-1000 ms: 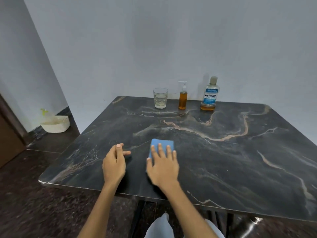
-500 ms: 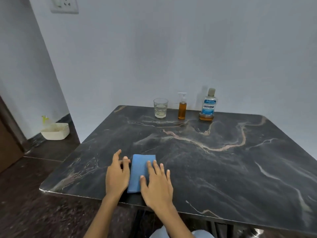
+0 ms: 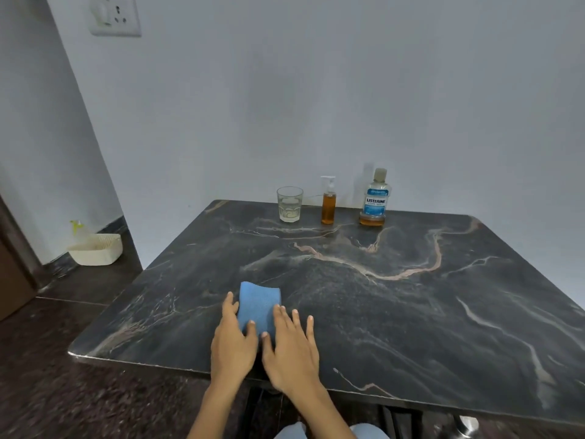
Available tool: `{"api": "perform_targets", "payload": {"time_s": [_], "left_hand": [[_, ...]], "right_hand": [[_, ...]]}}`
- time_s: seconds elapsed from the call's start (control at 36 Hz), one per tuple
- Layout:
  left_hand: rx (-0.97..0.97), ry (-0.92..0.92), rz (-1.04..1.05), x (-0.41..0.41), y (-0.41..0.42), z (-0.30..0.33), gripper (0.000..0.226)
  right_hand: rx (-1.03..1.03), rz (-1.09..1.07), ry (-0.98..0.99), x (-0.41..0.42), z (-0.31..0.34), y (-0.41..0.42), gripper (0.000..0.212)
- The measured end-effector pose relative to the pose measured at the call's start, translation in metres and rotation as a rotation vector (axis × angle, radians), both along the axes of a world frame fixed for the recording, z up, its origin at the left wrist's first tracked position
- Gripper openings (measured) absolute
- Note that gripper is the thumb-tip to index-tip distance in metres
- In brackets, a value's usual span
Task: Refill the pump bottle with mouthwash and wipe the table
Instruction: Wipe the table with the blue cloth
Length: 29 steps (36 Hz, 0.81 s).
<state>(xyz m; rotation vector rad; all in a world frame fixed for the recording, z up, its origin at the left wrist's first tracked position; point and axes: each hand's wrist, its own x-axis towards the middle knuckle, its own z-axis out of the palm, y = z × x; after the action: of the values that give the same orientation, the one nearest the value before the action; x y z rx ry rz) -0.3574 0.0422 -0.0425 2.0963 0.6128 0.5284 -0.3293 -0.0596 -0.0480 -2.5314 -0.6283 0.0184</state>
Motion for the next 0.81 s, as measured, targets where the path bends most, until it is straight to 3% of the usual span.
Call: {"api": "perform_targets", "payload": {"time_s": [0.25, 0.5, 0.64, 0.81], "left_hand": [[-0.084, -0.159, 0.025, -0.003, -0.002, -0.001, 0.034], [-0.356, -0.229, 0.022, 0.002, 0.005, 0.007, 0.036], [-0.488, -0.327, -0.06, 0.003, 0.013, 0.015, 0.04], [-0.517, -0.39, -0.155, 0.018, 0.031, 0.032, 0.043]], "right_hand": [[0.001, 0.004, -0.015, 0.0, -0.002, 0.002, 0.054], [0.07, 0.02, 0.081, 0.004, 0.006, 0.0, 0.053], [0.262, 0.013, 0.23, 0.015, 0.01, 0.002, 0.053], [0.718, -0.053, 0.446, 0.038, 0.018, 0.021, 0.044]]}}
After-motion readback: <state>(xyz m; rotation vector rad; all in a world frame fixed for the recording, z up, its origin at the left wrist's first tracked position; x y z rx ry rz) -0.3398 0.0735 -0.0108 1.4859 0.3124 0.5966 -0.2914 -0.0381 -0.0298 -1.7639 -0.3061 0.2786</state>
